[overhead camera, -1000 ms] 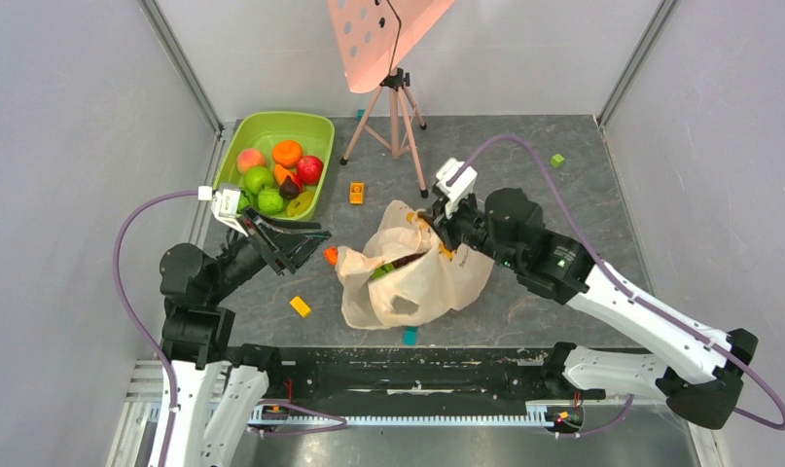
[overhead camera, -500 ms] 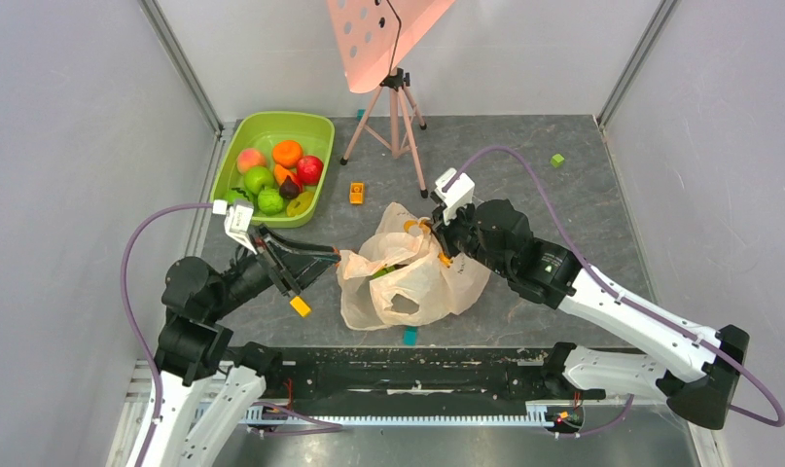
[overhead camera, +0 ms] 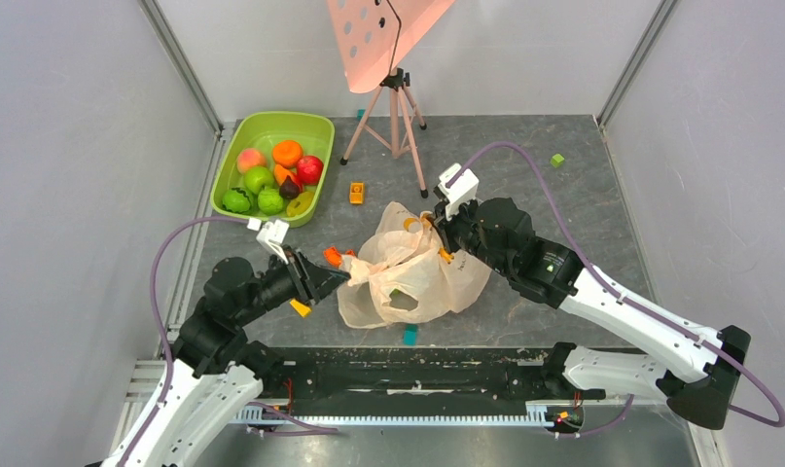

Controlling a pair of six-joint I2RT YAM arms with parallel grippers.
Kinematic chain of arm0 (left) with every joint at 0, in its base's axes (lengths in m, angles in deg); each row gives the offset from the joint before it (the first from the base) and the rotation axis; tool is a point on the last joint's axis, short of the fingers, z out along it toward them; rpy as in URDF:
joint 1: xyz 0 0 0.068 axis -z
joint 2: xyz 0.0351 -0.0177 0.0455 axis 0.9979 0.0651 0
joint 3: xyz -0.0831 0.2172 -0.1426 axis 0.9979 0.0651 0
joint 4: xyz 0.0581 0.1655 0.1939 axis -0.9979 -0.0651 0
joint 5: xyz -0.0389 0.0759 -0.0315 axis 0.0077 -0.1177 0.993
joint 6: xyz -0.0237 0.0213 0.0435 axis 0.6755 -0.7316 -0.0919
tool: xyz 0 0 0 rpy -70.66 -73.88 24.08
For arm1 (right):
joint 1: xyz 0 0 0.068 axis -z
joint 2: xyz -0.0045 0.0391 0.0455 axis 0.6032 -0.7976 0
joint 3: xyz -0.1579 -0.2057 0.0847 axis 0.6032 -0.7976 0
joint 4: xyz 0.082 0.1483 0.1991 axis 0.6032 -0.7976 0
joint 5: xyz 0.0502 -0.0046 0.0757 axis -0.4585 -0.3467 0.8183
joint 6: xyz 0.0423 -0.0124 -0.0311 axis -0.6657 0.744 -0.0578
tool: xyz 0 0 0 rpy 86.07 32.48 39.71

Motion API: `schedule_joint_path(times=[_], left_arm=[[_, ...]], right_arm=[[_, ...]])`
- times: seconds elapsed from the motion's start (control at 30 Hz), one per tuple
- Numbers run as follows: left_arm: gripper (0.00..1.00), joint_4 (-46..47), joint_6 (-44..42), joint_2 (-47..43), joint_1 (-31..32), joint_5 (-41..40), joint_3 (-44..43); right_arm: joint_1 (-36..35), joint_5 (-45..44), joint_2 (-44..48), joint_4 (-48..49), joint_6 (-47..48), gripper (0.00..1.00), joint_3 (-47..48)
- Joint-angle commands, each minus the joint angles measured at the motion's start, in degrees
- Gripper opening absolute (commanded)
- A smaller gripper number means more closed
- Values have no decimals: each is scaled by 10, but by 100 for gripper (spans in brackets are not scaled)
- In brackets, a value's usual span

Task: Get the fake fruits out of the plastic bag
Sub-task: Adjust the plastic bag at the center of the board.

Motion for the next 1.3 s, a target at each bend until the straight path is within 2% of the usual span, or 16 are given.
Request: schedule_joint_path(times=[0.0,0.2,0.3,0.4,0.43,0.6,0.8,0.93,1.07,1.27], left_arm=[[38,0,28,-27,36,-48,44],[39,-37,38,-62,59,-74,57],[54,-73,32,-78,59,-85,36],[64,-90,33,-87,59,-84,28],[65,-88,40,-87,59,-80,32],[64,-79,65,-116,59,-54,57],[54,-62,86,-143,59,-41,102],[54,-24,102,-145,59,-45,130],[54,43,111,-105,60,-57,149],[55,182,121,1,77,-74,163]], right_arm=[[-2,-13,10,17,-5,0,11],[-2,-11,17,19,-5,0,-2],[-2,-5,17,20,-5,0,-6],[-2,-1,16,23,-5,0,-11],[-2,2,17,24,-5,0,-12],[-2,7,17,27,-5,0,-15],[-2,6,19,27,-5,0,-17],[-2,7,22,27,-5,0,-19],[-2,5,23,26,-5,0,-20],[-2,2,25,31,-5,0,-33]])
